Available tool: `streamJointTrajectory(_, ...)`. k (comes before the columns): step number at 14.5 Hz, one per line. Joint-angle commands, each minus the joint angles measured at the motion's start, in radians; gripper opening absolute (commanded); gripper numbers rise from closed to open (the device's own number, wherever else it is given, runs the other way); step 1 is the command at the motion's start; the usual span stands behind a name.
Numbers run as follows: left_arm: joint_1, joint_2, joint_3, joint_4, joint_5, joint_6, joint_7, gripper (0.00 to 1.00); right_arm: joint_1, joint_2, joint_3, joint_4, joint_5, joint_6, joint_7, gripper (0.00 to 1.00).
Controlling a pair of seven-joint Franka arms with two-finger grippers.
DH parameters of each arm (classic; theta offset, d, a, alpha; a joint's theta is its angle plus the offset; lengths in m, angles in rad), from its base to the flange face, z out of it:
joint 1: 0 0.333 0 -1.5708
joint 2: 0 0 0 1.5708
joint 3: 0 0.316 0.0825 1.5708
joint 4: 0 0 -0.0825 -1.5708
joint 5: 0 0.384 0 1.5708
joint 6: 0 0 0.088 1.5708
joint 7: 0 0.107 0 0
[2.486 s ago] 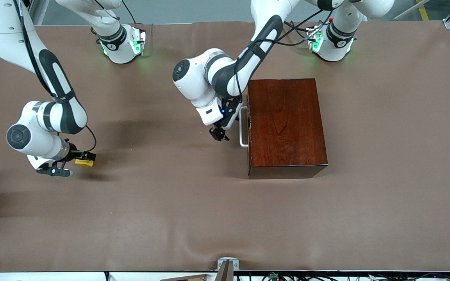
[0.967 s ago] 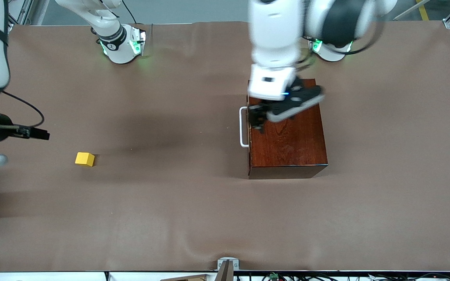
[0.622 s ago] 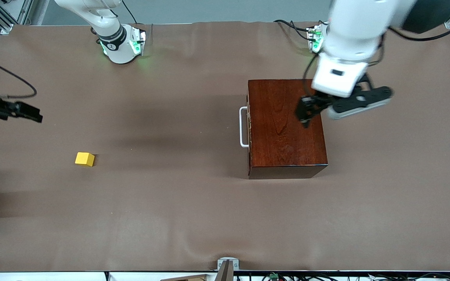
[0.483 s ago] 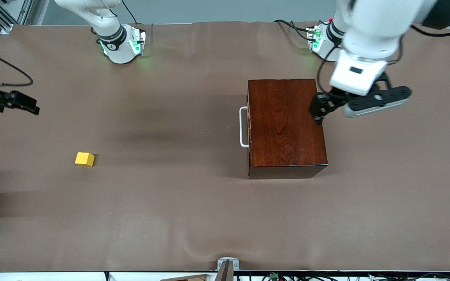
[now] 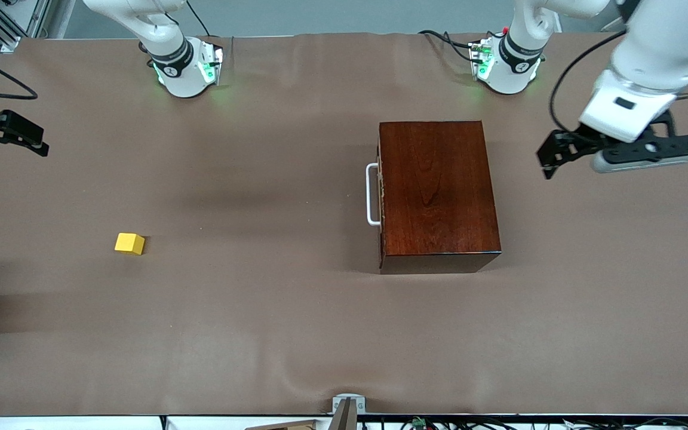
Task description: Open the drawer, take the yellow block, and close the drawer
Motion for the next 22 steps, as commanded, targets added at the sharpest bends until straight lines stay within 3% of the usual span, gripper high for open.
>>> streamJointTrajectory(1, 0.035, -0.034, -0.011, -0.023, -0.014, -0.029, 0.063, 1.00, -0.007, -0.094, -0.003, -0.129, 0.010, 0.051, -0.015, 1.00)
streamJointTrajectory(10, 0.087, -0.023, -0.002, 0.036, -0.013, -0.064, 0.178, 1.00, -0.045, -0.088, -0.009, -0.114, 0.045, 0.059, -0.036, 1.00)
streamJointTrajectory(19, 0.147, -0.049, -0.009, 0.034, -0.021, -0.116, 0.315, 1.00, -0.043, -0.088, -0.012, -0.114, 0.045, 0.053, -0.061, 1.00)
streamJointTrajectory(21, 0.187, -0.050, -0.044, 0.029, -0.024, -0.116, 0.353, 1.00, -0.046, -0.088, -0.011, -0.114, 0.045, 0.050, -0.061, 1.00)
streamJointTrajectory(22, 0.248, -0.050, -0.099, 0.026, -0.037, -0.116, 0.378, 1.00, -0.048, -0.088, -0.011, -0.115, 0.045, 0.048, -0.061, 1.00)
